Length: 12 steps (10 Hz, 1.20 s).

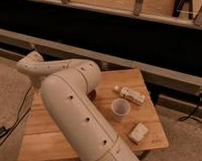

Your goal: Drag the pepper across the table

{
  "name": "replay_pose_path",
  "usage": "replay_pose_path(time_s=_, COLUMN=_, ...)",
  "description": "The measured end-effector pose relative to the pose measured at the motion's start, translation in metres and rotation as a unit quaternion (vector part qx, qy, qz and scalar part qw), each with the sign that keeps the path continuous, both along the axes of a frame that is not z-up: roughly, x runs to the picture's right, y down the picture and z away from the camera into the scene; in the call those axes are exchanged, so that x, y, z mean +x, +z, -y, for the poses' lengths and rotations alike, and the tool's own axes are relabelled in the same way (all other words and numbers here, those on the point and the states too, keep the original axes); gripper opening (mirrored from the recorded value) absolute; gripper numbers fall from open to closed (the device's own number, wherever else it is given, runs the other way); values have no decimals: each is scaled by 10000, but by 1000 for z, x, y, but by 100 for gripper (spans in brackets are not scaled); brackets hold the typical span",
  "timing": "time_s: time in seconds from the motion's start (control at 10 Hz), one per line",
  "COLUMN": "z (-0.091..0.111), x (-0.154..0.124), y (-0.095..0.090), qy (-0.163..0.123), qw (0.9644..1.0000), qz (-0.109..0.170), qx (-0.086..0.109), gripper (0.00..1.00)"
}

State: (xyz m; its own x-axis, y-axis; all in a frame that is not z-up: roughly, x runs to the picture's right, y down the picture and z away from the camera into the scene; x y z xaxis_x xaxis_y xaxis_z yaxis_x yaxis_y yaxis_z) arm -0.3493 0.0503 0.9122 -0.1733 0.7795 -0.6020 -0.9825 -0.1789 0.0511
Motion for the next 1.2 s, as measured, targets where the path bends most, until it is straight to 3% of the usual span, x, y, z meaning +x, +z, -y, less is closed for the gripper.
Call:
replay_pose_path(time_s=0.5, z=-14, x=-1, y=20, qy=-58, qw=9996, qz=-112, qx=-262, gripper=65)
replay_pose_path(time_s=1.2, z=-21, x=8, y=36, qy=142, qw=9985, qz=-186, qx=-500, gripper=65)
